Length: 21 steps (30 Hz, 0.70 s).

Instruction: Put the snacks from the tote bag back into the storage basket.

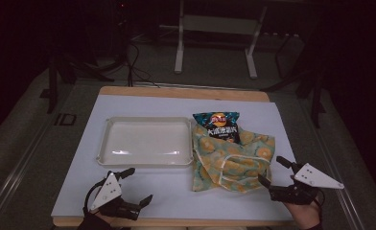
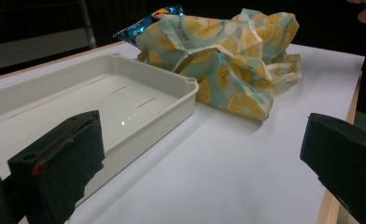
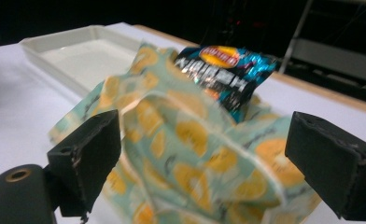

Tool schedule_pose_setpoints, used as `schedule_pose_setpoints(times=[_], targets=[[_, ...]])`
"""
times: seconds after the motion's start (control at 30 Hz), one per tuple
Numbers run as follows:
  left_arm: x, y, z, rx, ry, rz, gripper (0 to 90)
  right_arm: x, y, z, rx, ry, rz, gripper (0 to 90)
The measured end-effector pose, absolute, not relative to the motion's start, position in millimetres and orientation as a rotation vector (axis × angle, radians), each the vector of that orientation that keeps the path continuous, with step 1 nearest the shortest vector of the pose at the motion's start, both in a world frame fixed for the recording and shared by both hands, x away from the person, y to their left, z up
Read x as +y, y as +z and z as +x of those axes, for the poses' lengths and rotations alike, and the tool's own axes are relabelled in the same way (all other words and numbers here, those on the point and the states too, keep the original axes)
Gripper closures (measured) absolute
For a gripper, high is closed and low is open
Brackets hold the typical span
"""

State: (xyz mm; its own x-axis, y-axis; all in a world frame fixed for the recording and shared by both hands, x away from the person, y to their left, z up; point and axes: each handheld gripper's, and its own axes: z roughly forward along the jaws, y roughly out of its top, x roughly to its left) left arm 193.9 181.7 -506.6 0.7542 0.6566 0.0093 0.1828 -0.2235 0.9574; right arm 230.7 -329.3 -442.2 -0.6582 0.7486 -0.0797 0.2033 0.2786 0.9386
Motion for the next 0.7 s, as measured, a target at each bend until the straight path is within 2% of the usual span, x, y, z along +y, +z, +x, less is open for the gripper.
schedule_pose_setpoints(times=[0.5, 0.7], targets=[[179, -504, 192, 0.659, 0.515, 1.767, 0.2, -320, -407, 269, 1.990, 1.406, 0.794, 10.9], [179, -504, 192, 0.660, 0.518, 1.769, 0.1, -314, -395, 289, 2.001, 1.411, 0.768, 13.9]])
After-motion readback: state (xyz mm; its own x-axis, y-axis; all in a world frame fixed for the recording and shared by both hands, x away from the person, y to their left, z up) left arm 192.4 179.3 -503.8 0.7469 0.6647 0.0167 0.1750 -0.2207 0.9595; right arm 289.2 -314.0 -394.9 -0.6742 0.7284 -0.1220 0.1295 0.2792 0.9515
